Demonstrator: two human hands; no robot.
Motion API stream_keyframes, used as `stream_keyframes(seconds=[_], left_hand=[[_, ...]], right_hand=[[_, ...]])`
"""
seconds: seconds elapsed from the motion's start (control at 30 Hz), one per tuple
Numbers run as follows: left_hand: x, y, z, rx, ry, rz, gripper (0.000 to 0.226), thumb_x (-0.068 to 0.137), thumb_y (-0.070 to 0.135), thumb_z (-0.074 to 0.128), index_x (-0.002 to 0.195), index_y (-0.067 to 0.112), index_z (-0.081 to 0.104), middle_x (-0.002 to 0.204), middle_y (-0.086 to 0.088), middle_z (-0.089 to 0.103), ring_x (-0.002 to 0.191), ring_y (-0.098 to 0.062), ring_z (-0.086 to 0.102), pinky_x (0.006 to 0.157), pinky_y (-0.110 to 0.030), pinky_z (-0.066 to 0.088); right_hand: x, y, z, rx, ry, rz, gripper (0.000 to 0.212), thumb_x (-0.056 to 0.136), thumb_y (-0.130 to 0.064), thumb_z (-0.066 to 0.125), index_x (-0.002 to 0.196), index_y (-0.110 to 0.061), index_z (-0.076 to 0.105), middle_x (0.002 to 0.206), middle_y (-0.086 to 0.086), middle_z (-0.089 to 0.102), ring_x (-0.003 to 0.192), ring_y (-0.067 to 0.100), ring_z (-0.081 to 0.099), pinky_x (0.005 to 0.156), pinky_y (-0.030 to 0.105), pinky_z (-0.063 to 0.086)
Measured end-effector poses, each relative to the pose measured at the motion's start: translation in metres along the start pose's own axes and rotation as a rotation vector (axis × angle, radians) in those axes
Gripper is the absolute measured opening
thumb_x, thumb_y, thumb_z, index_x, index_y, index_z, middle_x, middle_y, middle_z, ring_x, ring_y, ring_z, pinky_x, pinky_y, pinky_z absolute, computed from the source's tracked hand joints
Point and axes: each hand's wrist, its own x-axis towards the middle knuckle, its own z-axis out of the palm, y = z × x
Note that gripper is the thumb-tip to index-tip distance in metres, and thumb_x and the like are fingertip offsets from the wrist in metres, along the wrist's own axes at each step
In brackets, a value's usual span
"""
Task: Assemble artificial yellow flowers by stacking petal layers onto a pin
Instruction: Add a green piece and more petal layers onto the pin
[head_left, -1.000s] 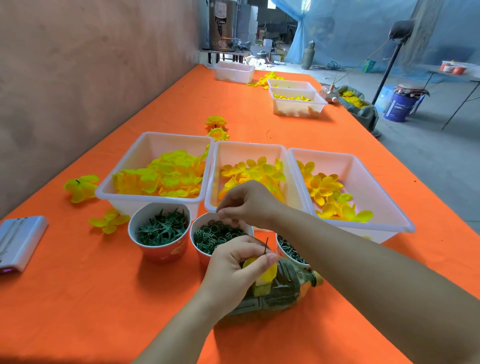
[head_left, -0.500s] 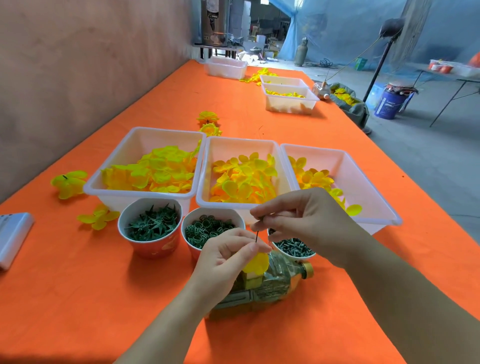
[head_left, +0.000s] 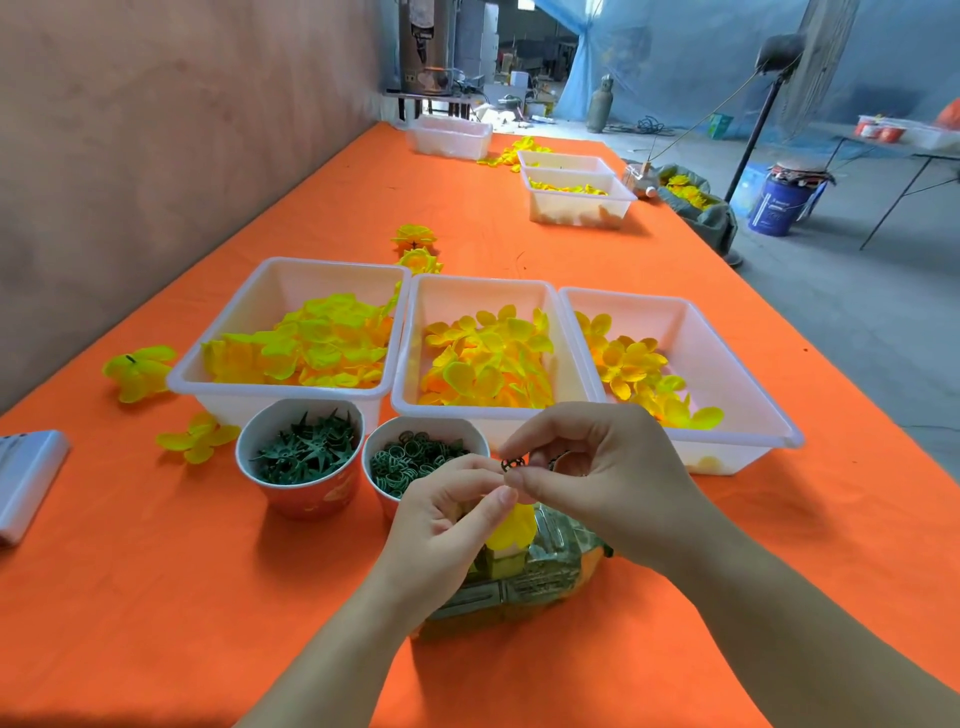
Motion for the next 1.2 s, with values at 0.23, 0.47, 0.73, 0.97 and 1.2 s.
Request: stream_keyframes(seconds=[0.23, 0.47, 0.73, 0.97, 1.2], left_hand=[[0.001, 0.001, -0.001, 0.018, -0.003, -0.013, 0.027, 0.091, 0.018, 0.059, 0.097, -0.002, 0.076, 0.109, -0.025, 0.065, 0.106, -0.038, 0.061, 0.092, -0.055, 0.046], [0.002, 0.002, -0.001, 0.020, -0.005, -0.007, 0.026, 0.092, 0.019, 0.059, 0.094, 0.000, 0.077, 0.101, -0.019, 0.068, 0.101, -0.033, 0.063, 0.090, -0.057, 0.048], [0.002, -0.004, -0.004, -0.051, -0.033, -0.056, 0.034, 0.078, 0.027, 0.055, 0.099, 0.009, 0.074, 0.099, -0.011, 0.070, 0.099, -0.031, 0.064, 0.088, -0.042, 0.050], [-0.001, -0.004, -0.002, -0.043, 0.032, -0.078, 0.040, 0.071, 0.043, 0.060, 0.099, 0.016, 0.070, 0.096, -0.001, 0.072, 0.095, -0.022, 0.066, 0.086, -0.043, 0.052], [-0.001, -0.005, -0.002, -0.122, 0.036, 0.062, 0.012, 0.081, 0.021, 0.069, 0.090, 0.014, 0.072, 0.092, -0.009, 0.070, 0.091, -0.025, 0.066, 0.078, -0.035, 0.054]], right_hand=[[0.000, 0.002, -0.001, -0.006, -0.005, -0.011, 0.011, 0.072, -0.032, 0.079, 0.082, -0.036, 0.078, 0.076, -0.004, 0.070, 0.069, 0.031, 0.064, 0.059, 0.052, 0.051], [0.000, 0.006, 0.000, 0.086, -0.071, 0.103, 0.012, 0.076, -0.030, 0.074, 0.087, -0.028, 0.080, 0.087, -0.005, 0.077, 0.087, 0.018, 0.074, 0.084, 0.054, 0.056], [-0.005, 0.023, 0.011, 0.047, 0.055, 0.160, 0.009, 0.066, -0.035, 0.082, 0.071, -0.034, 0.075, 0.085, -0.002, 0.071, 0.081, 0.015, 0.061, 0.068, 0.041, 0.049], [-0.014, 0.040, 0.020, -0.073, 0.123, -0.058, 0.013, 0.076, -0.025, 0.083, 0.075, -0.033, 0.072, 0.092, -0.011, 0.067, 0.098, 0.008, 0.061, 0.069, 0.011, 0.040], [-0.021, 0.057, 0.031, 0.059, 0.118, -0.034, 0.011, 0.081, -0.028, 0.078, 0.078, -0.030, 0.068, 0.101, -0.016, 0.066, 0.103, 0.010, 0.065, 0.078, 0.014, 0.046]])
